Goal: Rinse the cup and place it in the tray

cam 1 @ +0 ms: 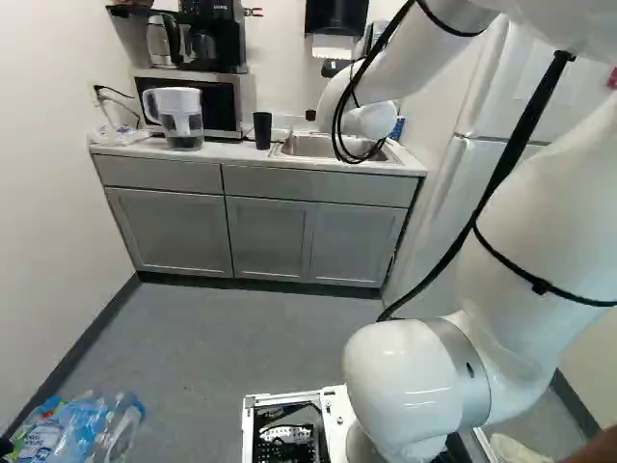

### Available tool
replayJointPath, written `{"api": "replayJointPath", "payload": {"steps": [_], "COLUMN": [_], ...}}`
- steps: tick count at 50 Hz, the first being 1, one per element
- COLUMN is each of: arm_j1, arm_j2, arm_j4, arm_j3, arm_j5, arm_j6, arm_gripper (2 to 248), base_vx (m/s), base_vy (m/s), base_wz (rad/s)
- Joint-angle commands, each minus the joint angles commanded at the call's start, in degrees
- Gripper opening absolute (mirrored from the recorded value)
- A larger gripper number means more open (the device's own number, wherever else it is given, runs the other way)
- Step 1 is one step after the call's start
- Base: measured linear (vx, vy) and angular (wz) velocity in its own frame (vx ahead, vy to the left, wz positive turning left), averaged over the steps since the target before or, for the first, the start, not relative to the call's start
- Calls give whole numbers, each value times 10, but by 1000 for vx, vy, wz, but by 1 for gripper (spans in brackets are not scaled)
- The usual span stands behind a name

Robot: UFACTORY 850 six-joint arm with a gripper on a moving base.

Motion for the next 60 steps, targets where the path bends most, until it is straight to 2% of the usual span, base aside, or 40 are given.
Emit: {"api": "replayJointPath", "payload": {"steps": [25, 60], "arm_j1": [0, 0], "arm_j2": [0, 0], "arm_j4": [0, 0], "arm_j3": [0, 0], "arm_j5": [0, 0], "arm_j6": [0, 0], "arm_gripper": [247, 247], "base_vx": [71, 135], "base_vy": [-17, -77], "base_wz": [23, -7]}}
